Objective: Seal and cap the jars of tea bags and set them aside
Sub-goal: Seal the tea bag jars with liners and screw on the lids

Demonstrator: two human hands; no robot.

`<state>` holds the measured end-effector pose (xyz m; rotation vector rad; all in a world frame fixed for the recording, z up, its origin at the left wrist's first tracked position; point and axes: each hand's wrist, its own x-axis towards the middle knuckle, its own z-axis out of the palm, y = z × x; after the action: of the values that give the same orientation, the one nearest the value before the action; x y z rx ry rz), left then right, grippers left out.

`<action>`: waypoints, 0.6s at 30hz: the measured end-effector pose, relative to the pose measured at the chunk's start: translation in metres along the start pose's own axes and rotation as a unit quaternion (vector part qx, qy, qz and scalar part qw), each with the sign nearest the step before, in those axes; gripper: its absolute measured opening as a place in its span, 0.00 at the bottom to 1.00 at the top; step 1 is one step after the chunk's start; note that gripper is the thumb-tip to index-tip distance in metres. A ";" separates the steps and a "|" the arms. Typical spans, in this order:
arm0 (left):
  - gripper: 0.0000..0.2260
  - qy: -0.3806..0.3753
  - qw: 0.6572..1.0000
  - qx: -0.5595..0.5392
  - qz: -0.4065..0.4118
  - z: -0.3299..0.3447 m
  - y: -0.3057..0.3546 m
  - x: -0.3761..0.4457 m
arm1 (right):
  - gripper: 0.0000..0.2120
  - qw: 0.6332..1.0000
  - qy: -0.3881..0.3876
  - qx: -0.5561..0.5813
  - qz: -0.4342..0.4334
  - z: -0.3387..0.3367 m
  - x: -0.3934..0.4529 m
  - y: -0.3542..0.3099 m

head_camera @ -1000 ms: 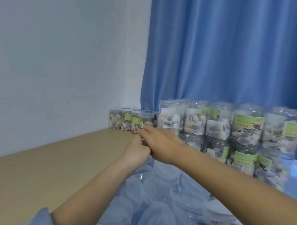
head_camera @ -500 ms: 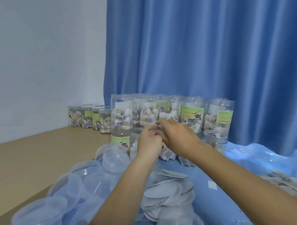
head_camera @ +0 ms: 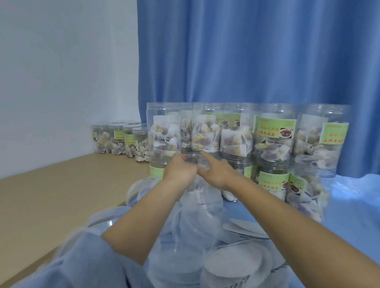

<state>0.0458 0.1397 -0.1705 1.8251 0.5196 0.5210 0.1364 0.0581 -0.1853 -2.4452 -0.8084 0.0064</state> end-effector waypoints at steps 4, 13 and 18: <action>0.23 -0.016 1.000 0.017 0.001 -0.012 -0.009 0.017 | 0.18 0.998 0.048 0.031 0.012 0.020 0.019 0.002; 0.30 -0.053 0.996 0.024 0.066 -0.007 -0.003 0.004 | 0.03 0.974 0.175 0.084 -0.116 -0.026 -0.012 -0.004; 0.32 -0.054 0.988 -0.017 0.142 0.005 0.022 -0.027 | 0.05 0.947 0.261 0.064 -0.175 -0.070 -0.064 -0.004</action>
<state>0.0291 0.1140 -0.1532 1.8927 0.1759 0.6155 0.0942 -0.0099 -0.1351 -2.0043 -0.9400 -0.6712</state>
